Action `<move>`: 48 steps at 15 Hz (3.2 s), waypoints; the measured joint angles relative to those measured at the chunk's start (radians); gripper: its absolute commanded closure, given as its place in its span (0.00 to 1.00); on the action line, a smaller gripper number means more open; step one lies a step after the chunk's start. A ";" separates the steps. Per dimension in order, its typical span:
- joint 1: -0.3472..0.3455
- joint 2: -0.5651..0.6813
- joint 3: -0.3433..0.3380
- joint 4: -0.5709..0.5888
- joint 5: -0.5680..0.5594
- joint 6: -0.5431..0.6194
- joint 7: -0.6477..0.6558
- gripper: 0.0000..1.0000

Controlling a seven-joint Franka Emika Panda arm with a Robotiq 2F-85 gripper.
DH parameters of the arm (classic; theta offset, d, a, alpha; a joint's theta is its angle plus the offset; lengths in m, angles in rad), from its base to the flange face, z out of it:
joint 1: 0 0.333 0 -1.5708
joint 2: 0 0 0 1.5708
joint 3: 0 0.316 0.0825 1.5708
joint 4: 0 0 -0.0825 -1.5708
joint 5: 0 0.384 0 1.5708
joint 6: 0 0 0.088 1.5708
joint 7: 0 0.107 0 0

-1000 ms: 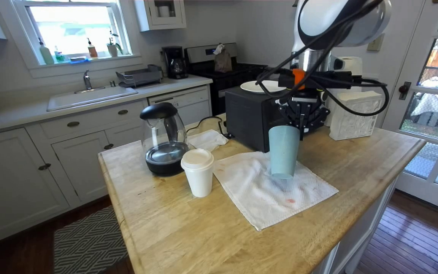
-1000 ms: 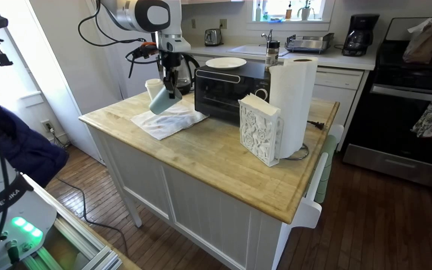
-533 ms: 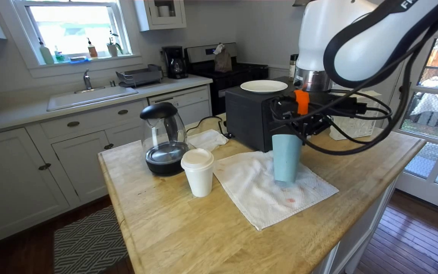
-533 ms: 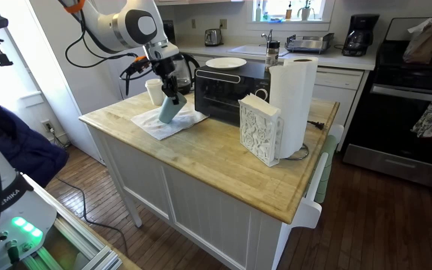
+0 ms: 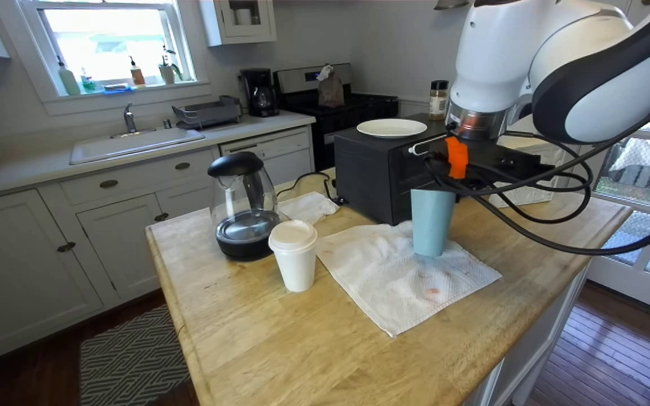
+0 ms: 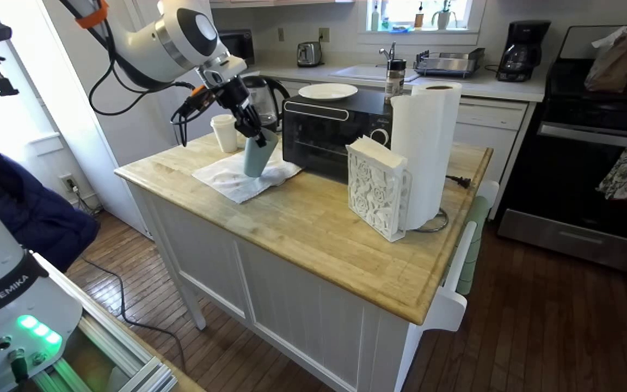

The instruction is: Turn the blue cup upright.

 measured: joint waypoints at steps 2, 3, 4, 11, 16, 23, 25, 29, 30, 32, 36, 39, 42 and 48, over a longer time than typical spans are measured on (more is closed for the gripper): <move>-0.001 -0.008 0.002 -0.009 -0.092 0.000 0.068 0.99; 0.000 -0.011 0.002 -0.013 -0.142 0.000 0.104 0.99; 0.001 -0.011 0.001 -0.014 -0.194 0.000 0.141 0.99; 0.008 -0.011 0.002 -0.025 -0.467 0.000 0.335 0.99; 0.009 -0.006 0.002 -0.040 -0.558 0.000 0.414 0.91; 0.009 -0.001 0.003 -0.040 -0.584 0.000 0.440 0.37; 0.009 -0.005 0.003 -0.040 -0.579 0.005 0.437 0.23; 0.003 -0.018 0.002 -0.040 -0.504 0.033 0.366 0.01; -0.001 -0.023 0.002 -0.040 -0.465 0.044 0.324 0.00; -0.016 -0.039 0.006 -0.041 -0.379 0.060 0.222 0.00; -0.049 -0.077 0.018 -0.043 -0.151 0.063 -0.060 0.00; -0.066 -0.103 0.036 -0.049 0.066 0.052 -0.292 0.00; -0.070 -0.135 0.046 -0.047 0.287 -0.008 -0.518 0.00; -0.089 -0.199 0.052 -0.001 0.465 -0.199 -0.747 0.00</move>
